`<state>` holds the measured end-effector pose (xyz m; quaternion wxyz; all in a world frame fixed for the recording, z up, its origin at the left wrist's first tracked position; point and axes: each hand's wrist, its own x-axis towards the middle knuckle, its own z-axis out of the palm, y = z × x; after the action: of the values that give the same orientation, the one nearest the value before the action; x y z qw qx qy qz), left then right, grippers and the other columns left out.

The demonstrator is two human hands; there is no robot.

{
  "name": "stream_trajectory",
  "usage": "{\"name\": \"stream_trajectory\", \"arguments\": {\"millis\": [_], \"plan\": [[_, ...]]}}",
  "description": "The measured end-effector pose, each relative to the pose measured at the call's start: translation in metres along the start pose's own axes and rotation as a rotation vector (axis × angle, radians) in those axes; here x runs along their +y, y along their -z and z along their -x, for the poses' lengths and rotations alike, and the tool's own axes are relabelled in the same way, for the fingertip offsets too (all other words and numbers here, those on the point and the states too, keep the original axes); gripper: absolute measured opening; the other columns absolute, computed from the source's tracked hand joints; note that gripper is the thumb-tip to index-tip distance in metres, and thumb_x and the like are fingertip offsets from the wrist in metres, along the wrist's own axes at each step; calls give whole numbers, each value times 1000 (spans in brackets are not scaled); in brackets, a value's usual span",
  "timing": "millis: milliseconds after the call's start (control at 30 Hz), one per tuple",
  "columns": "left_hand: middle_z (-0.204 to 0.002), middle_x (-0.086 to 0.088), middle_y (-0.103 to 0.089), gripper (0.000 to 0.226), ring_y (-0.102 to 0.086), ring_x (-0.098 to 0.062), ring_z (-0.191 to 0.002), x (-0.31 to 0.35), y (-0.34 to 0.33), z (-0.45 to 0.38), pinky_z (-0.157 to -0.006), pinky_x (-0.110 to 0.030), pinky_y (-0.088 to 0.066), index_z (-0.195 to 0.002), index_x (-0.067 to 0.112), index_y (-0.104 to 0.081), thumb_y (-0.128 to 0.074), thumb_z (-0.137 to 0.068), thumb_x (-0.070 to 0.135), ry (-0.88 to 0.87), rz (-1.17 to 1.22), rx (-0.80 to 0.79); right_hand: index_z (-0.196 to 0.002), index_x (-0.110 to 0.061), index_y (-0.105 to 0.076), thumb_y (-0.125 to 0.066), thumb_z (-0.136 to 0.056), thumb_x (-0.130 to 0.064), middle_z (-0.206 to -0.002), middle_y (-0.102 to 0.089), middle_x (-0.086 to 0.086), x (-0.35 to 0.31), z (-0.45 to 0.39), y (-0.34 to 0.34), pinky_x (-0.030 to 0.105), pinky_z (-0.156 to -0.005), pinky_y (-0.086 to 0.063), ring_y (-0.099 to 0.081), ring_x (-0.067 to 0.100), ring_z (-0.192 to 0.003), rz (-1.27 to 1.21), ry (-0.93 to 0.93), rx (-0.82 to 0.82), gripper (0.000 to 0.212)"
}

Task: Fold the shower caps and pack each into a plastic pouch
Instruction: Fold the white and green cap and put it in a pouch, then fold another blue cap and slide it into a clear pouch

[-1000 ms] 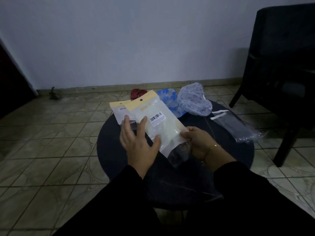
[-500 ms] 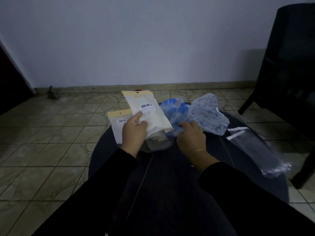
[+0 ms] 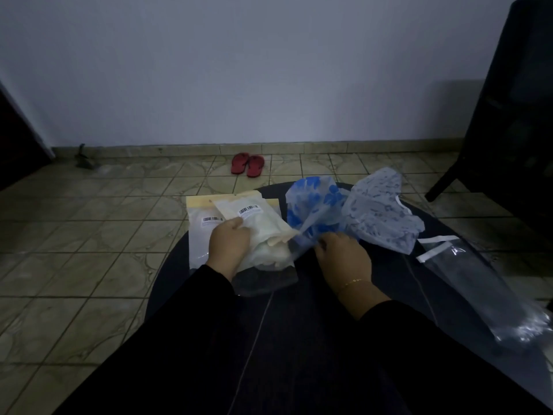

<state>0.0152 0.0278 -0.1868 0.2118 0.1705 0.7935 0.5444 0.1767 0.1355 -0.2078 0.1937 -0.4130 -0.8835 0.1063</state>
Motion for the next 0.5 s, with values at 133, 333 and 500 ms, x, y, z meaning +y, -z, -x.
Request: {"name": "stream_trajectory", "arguments": {"millis": [133, 333, 500], "plan": [[-138, -6, -49, 48, -46, -24, -125, 0, 6, 1, -109, -36, -36, -137, 8, -48, -43, -89, 3, -14, 16, 40, -92, -10, -60, -46, -97, -28, -92, -63, 6, -4, -1, 4, 28, -65, -40, -59, 21, -84, -208, -118, 41, 23], [-142, -8, -45, 47, -44, -25, -127, 6, 2, 2, -107, -29, -34, -139, 11, -45, -40, -92, 6, -86, -169, -53, -81, -8, -50, -48, -96, -18, -72, -53, 3, -18, -3, 14, 29, -64, -38, -50, 16, -70, -599, -201, 158, 19], [-144, -5, -45, 57, -43, -29, -128, 3, -15, -1, -109, -39, -33, -140, 21, -45, -40, -84, 31, -131, -346, -155, -93, -5, -55, -50, -96, -17, -83, -56, 3, -30, -2, 19, 22, -69, -39, -53, 13, -78, -683, -156, 159, 13]]}}
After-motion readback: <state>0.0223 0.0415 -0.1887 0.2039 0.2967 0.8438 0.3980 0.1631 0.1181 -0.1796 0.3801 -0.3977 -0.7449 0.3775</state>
